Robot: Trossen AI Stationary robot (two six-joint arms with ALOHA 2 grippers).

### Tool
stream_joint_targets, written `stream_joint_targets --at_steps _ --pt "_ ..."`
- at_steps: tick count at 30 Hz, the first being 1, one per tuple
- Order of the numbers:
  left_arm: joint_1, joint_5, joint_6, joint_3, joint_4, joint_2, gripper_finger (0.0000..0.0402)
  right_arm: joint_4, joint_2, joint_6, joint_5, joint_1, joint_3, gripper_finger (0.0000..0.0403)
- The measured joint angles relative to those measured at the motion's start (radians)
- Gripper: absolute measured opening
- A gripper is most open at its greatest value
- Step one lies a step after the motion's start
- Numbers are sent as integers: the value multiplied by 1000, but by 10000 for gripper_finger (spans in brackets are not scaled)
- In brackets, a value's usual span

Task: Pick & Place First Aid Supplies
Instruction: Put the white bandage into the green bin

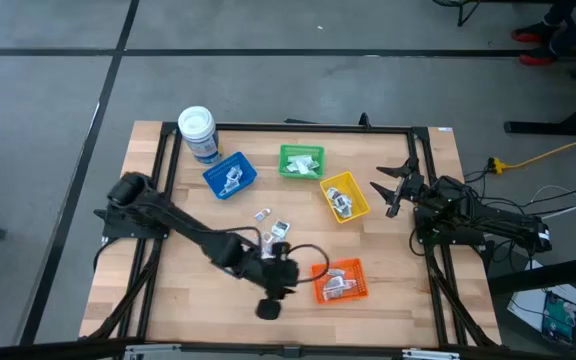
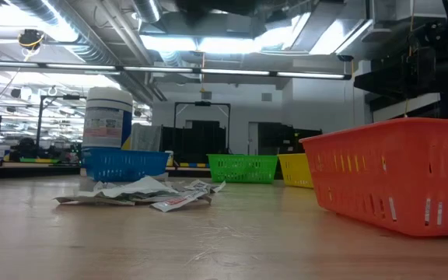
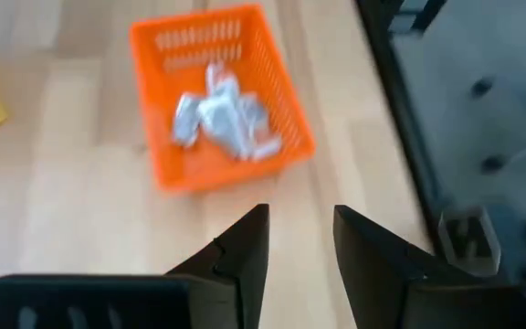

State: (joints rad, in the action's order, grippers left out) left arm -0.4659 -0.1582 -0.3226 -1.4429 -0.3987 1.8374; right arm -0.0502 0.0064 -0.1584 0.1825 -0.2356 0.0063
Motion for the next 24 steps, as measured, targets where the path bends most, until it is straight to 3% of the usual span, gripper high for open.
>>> stream_joint_targets --at_steps 8,11,19,24 --pt "-112 -204 28 0 -372 -95 118 0 0 0 0 0 0 236" --pt "-136 -220 13 0 -446 -96 118 0 0 0 0 0 0 236" --pt "-155 -200 -47 154 -401 -96 118 0 0 0 0 0 0 236" --pt "-156 -216 21 233 -342 -95 118 0 0 0 0 0 0 236"
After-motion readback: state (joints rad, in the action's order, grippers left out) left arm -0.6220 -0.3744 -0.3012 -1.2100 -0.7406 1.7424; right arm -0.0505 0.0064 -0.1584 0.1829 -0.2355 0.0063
